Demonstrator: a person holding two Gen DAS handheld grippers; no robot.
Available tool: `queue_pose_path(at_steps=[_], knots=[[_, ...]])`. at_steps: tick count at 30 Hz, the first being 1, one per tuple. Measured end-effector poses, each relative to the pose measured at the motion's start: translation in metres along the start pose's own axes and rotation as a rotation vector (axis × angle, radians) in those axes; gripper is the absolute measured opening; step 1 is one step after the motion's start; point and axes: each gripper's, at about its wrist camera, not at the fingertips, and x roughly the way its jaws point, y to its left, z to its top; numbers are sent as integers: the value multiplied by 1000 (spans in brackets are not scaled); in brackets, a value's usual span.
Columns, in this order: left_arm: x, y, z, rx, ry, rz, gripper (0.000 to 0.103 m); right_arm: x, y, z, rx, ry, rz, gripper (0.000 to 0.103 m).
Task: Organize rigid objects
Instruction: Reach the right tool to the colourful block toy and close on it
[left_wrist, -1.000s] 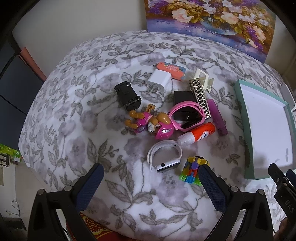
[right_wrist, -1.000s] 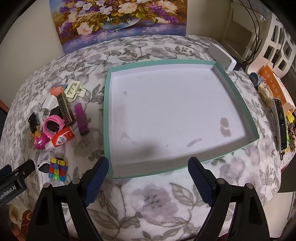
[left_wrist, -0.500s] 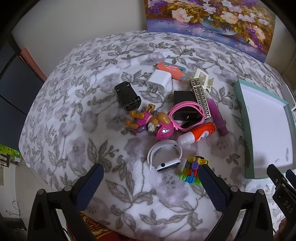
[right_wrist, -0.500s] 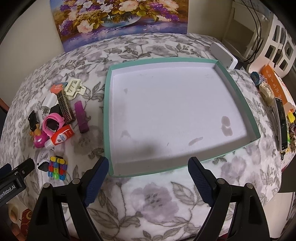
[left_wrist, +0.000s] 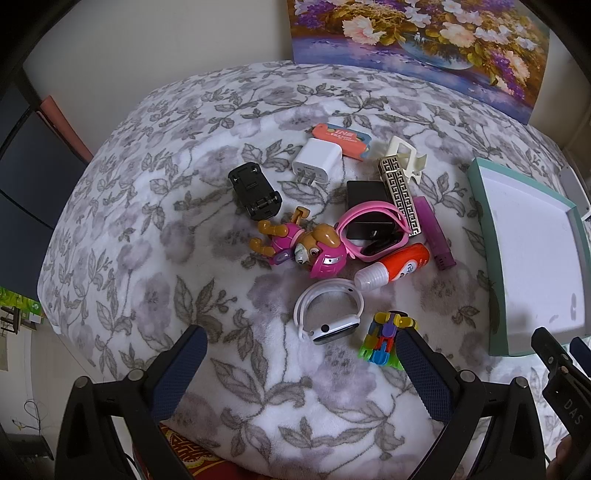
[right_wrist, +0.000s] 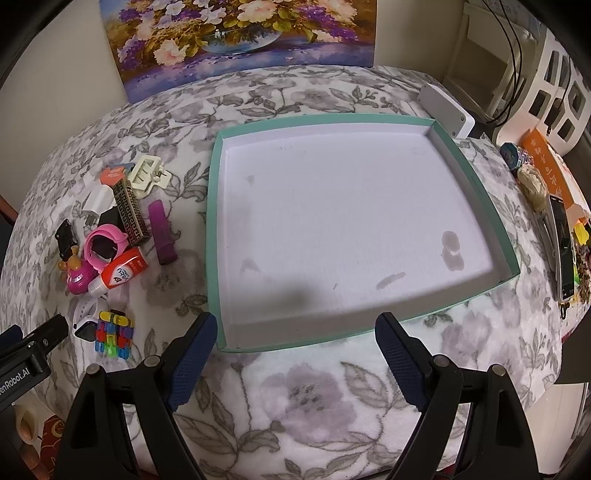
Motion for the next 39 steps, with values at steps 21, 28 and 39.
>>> queue_pose_path(at_steps=[21, 28, 39], knots=[[26, 55, 10, -225, 80, -15, 103, 14, 105, -13, -236, 47, 164, 88], [41, 58, 11, -252, 127, -52, 103, 33, 129, -17, -269, 108, 190, 88], [44, 70, 13, -304, 120, -57, 103, 50, 156, -18, -284, 139, 208, 88]])
